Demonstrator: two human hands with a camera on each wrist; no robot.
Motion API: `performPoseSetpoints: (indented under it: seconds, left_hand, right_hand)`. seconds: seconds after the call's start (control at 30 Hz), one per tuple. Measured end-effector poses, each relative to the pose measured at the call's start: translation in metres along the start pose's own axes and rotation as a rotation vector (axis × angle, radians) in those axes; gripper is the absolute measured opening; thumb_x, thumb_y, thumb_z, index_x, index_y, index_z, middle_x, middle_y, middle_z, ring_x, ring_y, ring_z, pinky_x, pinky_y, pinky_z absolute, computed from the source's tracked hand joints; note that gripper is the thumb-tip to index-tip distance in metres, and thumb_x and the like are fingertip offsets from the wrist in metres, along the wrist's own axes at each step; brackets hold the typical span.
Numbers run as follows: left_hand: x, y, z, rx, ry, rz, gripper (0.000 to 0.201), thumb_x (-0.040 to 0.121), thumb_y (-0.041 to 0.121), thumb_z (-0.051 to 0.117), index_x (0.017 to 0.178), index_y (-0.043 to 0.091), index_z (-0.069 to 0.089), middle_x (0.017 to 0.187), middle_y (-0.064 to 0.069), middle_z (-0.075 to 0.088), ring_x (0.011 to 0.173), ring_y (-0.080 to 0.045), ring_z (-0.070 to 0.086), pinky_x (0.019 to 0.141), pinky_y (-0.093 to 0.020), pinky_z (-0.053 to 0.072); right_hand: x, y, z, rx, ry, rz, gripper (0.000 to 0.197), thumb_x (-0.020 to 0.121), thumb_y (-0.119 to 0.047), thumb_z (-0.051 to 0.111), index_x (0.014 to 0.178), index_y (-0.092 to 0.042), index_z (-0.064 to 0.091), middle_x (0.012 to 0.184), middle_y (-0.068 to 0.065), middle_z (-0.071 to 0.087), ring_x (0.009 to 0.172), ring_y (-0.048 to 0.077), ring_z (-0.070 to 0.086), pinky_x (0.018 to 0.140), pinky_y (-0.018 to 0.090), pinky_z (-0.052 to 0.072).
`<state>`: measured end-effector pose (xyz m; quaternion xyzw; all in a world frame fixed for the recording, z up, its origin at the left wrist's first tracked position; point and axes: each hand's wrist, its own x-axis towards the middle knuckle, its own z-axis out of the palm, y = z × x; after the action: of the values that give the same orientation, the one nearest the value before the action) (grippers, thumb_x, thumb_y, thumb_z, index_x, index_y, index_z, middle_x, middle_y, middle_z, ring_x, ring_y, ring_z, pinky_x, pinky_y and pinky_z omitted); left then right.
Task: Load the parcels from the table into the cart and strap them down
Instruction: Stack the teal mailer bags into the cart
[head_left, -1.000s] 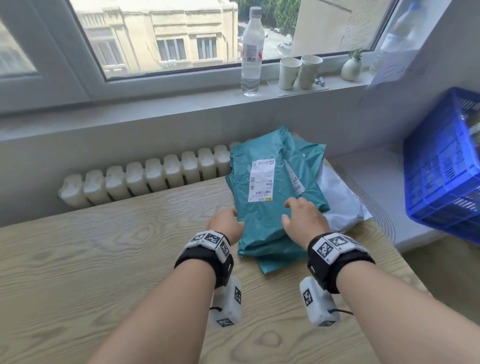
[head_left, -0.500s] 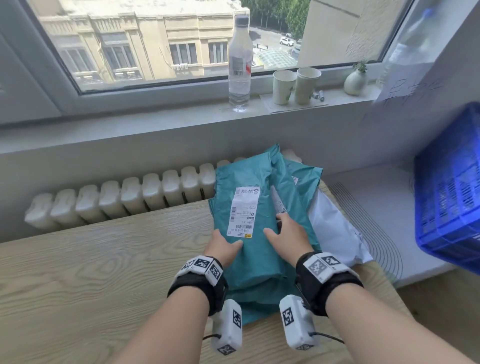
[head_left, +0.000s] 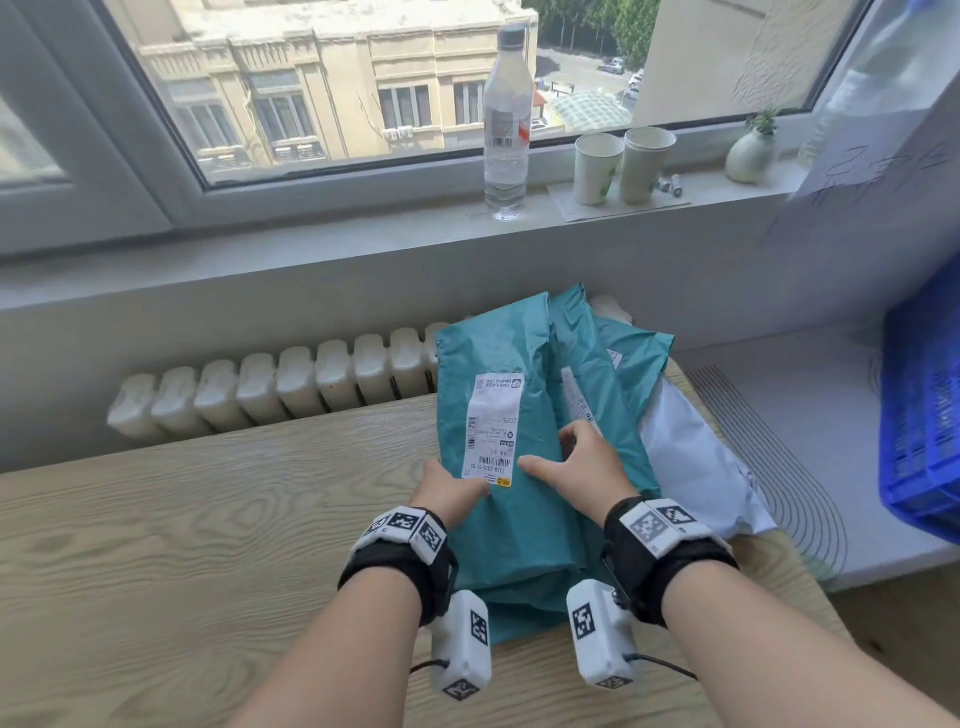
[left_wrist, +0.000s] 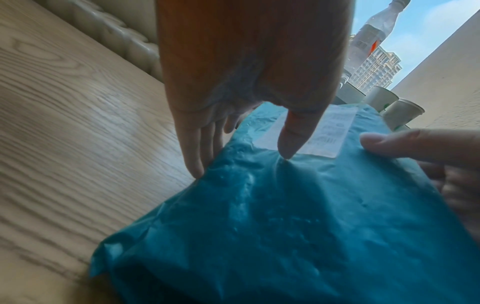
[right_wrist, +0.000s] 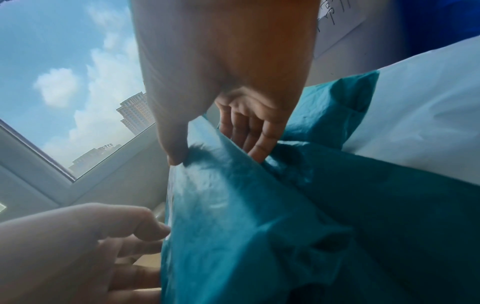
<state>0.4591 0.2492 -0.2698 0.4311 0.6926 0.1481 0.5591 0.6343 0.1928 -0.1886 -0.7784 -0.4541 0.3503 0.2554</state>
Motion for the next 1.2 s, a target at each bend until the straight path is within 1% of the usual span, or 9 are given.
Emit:
performPoseSetpoints:
  seconds: [0.2, 0.33, 0.4, 0.5, 0.6, 0.83, 0.93, 1.07, 1.2]
  left_hand:
    - [-0.040, 0.013, -0.018, -0.012, 0.021, 0.049, 0.094, 0.032, 0.041, 0.070, 0.119, 0.013, 0.050, 0.110, -0.005, 0.066, 0.097, -0.021, 0.065, 0.087, -0.042, 0.056]
    - [-0.080, 0.025, -0.039, -0.011, 0.034, 0.051, 0.066, 0.058, 0.026, 0.072, 0.117, 0.011, 0.049, 0.111, -0.006, 0.064, 0.093, -0.019, 0.063, 0.062, -0.028, 0.049]
    - [-0.087, 0.022, -0.050, -0.040, 0.060, 0.076, 0.046, 0.068, 0.017, 0.073, 0.110, 0.013, 0.052, 0.107, -0.006, 0.066, 0.092, -0.021, 0.065, 0.068, -0.029, 0.053]
    - [-0.078, 0.005, -0.070, -0.063, 0.100, 0.101, 0.076, 0.043, 0.033, 0.075, 0.113, 0.012, 0.054, 0.108, -0.005, 0.068, 0.095, -0.022, 0.067, 0.085, -0.038, 0.057]
    - [-0.055, -0.021, -0.090, -0.086, 0.127, 0.115, 0.089, 0.034, 0.037, 0.073, 0.117, 0.011, 0.058, 0.106, -0.003, 0.070, 0.095, -0.021, 0.069, 0.088, -0.042, 0.057]
    - [-0.098, -0.038, -0.138, -0.125, 0.126, 0.116, 0.053, 0.052, 0.020, 0.077, 0.102, 0.017, 0.058, 0.103, -0.004, 0.070, 0.094, -0.023, 0.068, 0.088, -0.042, 0.056]
    - [-0.076, -0.079, -0.162, -0.121, 0.150, 0.070, 0.072, 0.042, 0.035, 0.077, 0.110, 0.020, 0.057, 0.109, -0.003, 0.070, 0.095, -0.022, 0.068, 0.085, -0.043, 0.057]
    - [-0.156, -0.081, -0.198, -0.131, 0.124, 0.099, 0.021, 0.076, 0.020, 0.073, 0.092, 0.026, 0.062, 0.099, 0.003, 0.068, 0.093, -0.018, 0.064, 0.081, -0.029, 0.050]
    - [-0.185, -0.116, -0.239, -0.193, 0.094, 0.109, 0.034, 0.061, 0.040, 0.081, 0.089, 0.032, 0.064, 0.108, 0.003, 0.071, 0.102, -0.019, 0.065, 0.094, -0.041, 0.052]
  right_hand:
    - [-0.010, -0.011, 0.003, 0.045, -0.093, -0.054, 0.044, 0.075, -0.025, 0.079, 0.111, -0.015, 0.056, 0.102, -0.004, 0.062, 0.099, 0.019, 0.062, 0.087, 0.031, 0.050]
    - [-0.016, -0.019, 0.012, 0.119, -0.117, -0.057, 0.031, 0.078, -0.014, 0.073, 0.104, -0.018, 0.057, 0.105, 0.001, 0.066, 0.097, 0.021, 0.064, 0.087, 0.035, 0.052]
    - [-0.021, -0.026, 0.017, 0.168, -0.133, -0.065, 0.032, 0.079, -0.007, 0.071, 0.105, -0.019, 0.058, 0.102, -0.001, 0.066, 0.093, 0.019, 0.063, 0.082, 0.030, 0.051]
    - [-0.030, -0.038, 0.026, 0.239, -0.185, -0.052, 0.033, 0.080, 0.001, 0.068, 0.105, -0.017, 0.058, 0.104, 0.005, 0.068, 0.095, 0.022, 0.065, 0.086, 0.035, 0.053]
    - [-0.038, -0.050, 0.036, 0.265, -0.243, -0.024, 0.033, 0.081, 0.004, 0.065, 0.109, -0.013, 0.059, 0.105, 0.007, 0.068, 0.097, 0.026, 0.065, 0.088, 0.037, 0.053]
    - [-0.064, -0.082, 0.068, 0.279, -0.348, -0.025, 0.037, 0.082, 0.011, 0.057, 0.114, -0.008, 0.059, 0.107, 0.012, 0.067, 0.097, 0.030, 0.063, 0.081, 0.036, 0.052]
    - [-0.083, -0.098, 0.088, 0.280, -0.354, -0.025, 0.035, 0.078, 0.014, 0.052, 0.106, -0.007, 0.059, 0.098, 0.013, 0.065, 0.085, 0.029, 0.060, 0.066, 0.031, 0.048]
    - [-0.114, -0.118, 0.123, 0.225, -0.318, -0.024, 0.024, 0.059, 0.003, 0.048, 0.078, -0.007, 0.059, 0.082, 0.016, 0.064, 0.079, 0.032, 0.060, 0.067, 0.035, 0.047]
    - [-0.146, -0.141, 0.159, 0.193, -0.325, -0.054, 0.022, 0.069, 0.012, 0.041, 0.068, -0.006, 0.055, 0.075, 0.017, 0.060, 0.073, 0.029, 0.055, 0.064, 0.030, 0.042]
